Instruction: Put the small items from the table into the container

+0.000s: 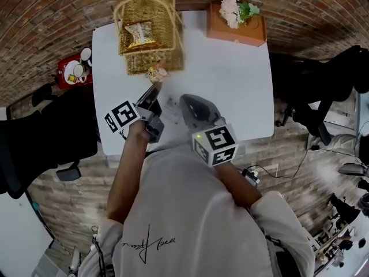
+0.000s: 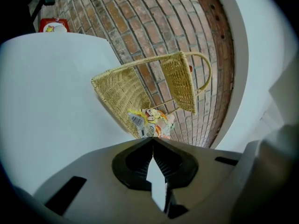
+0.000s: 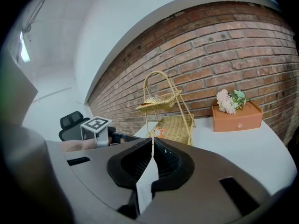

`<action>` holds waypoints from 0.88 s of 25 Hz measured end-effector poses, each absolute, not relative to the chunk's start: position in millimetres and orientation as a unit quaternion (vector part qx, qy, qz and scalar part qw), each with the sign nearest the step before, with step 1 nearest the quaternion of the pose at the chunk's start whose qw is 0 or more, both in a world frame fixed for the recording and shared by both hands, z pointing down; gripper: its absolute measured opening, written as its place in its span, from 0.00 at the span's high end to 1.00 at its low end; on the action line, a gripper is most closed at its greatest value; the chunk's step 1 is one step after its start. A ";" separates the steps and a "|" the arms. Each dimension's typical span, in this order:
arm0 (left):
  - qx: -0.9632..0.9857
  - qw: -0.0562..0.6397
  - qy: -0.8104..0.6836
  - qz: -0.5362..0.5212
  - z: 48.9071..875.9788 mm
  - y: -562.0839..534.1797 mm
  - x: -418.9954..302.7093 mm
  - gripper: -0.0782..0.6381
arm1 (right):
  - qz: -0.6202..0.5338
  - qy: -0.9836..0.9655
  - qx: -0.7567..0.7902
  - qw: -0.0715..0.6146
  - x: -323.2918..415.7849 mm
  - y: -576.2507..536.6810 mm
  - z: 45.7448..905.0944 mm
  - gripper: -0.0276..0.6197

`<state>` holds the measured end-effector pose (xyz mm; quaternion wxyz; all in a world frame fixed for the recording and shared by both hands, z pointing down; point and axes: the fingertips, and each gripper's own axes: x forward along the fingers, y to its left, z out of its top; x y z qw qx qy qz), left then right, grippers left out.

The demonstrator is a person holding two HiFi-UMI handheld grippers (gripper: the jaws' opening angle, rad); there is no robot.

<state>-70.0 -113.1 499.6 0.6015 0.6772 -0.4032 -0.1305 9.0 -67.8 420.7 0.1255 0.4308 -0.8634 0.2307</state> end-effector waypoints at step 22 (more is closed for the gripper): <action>0.718 0.511 -0.470 -0.046 511.3 -147.2 -102.4 0.88 | 0.243 -0.853 0.438 0.146 3.2 -64.8 432.7 0.92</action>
